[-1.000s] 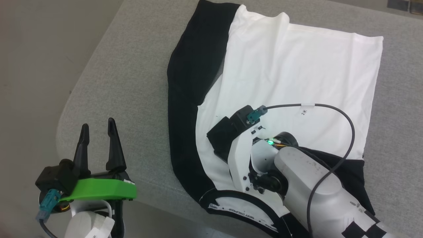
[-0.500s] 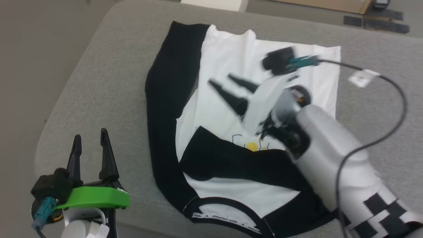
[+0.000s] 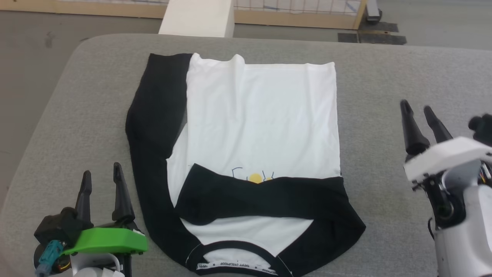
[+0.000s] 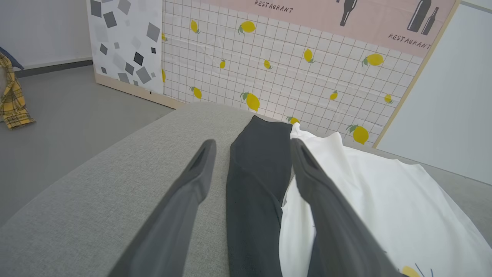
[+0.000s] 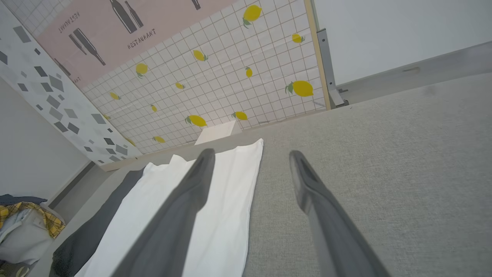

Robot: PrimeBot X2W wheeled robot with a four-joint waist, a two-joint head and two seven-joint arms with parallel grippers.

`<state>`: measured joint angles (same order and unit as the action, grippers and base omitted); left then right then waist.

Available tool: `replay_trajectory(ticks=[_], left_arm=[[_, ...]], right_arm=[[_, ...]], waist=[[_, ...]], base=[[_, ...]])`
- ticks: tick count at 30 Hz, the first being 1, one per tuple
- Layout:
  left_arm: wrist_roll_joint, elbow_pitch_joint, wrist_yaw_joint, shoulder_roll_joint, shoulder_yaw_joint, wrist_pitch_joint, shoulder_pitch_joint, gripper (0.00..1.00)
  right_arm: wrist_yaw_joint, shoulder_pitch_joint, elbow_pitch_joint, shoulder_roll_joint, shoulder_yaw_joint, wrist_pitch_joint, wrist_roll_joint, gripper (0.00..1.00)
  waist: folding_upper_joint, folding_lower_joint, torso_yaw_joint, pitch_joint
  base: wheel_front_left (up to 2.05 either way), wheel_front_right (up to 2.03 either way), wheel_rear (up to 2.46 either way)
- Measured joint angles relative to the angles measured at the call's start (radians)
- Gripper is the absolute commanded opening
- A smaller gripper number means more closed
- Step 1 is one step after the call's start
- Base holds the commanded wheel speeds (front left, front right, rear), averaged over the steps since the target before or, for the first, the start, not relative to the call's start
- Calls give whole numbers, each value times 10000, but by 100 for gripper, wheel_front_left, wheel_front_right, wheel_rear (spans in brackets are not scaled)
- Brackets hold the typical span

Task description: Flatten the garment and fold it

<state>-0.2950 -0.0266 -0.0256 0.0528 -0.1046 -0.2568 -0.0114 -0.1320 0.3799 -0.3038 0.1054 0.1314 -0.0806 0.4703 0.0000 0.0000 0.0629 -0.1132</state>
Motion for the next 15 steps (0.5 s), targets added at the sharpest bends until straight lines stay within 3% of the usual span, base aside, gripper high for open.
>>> replay_trajectory(ticks=[6, 15], left_arm=[[-569, -326, -282, 219, 4, 702, -552, 100], [-1304, -1662, -759, 2213, 54, 3336, -5133, 100]], right_arm=[[0, -612, 1530, -426, 951, -880, -412, 100], [0, -160, 3221, -523, 1415, -1705, -525, 100]], waist=[[0, 0, -199, -270], [0, 0, -241, -1572]], base=[[0, 0, 0], [0, 0, 0]])
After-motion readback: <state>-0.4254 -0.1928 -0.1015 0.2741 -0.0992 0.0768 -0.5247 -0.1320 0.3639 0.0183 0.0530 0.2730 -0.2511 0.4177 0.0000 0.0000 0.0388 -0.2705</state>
